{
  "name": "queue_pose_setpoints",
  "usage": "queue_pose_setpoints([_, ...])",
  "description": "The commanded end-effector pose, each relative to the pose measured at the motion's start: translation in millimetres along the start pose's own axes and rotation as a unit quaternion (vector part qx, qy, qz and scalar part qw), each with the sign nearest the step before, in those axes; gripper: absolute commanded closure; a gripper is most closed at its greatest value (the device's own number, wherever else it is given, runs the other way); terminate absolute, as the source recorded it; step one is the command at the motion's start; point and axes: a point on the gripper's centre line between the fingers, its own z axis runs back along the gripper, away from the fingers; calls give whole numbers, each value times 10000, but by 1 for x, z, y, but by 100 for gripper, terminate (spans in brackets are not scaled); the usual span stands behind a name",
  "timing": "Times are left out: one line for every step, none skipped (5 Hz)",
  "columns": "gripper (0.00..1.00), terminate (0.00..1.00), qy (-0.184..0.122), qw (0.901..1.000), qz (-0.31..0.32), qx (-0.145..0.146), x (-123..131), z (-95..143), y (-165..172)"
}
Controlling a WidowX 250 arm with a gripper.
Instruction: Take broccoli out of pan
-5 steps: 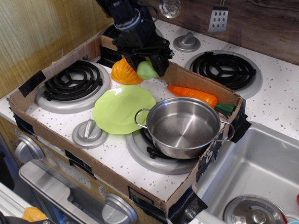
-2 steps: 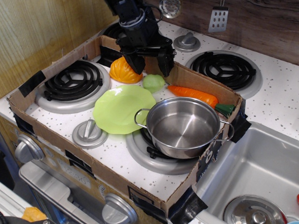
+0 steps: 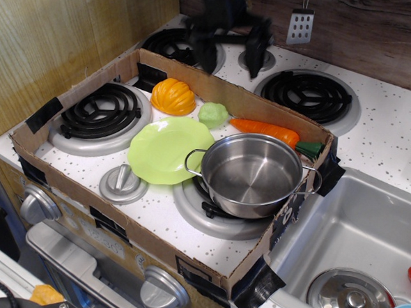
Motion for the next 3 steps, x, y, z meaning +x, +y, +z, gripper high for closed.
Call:
queue_pose_setpoints([0,0,-577,9979,-143,247,11,36,-1])
queue_pose_setpoints([0,0,-577,9979,-143,247,11,36,-1])
queue_pose_setpoints([0,100,-577,9979,-143,247,11,36,-1])
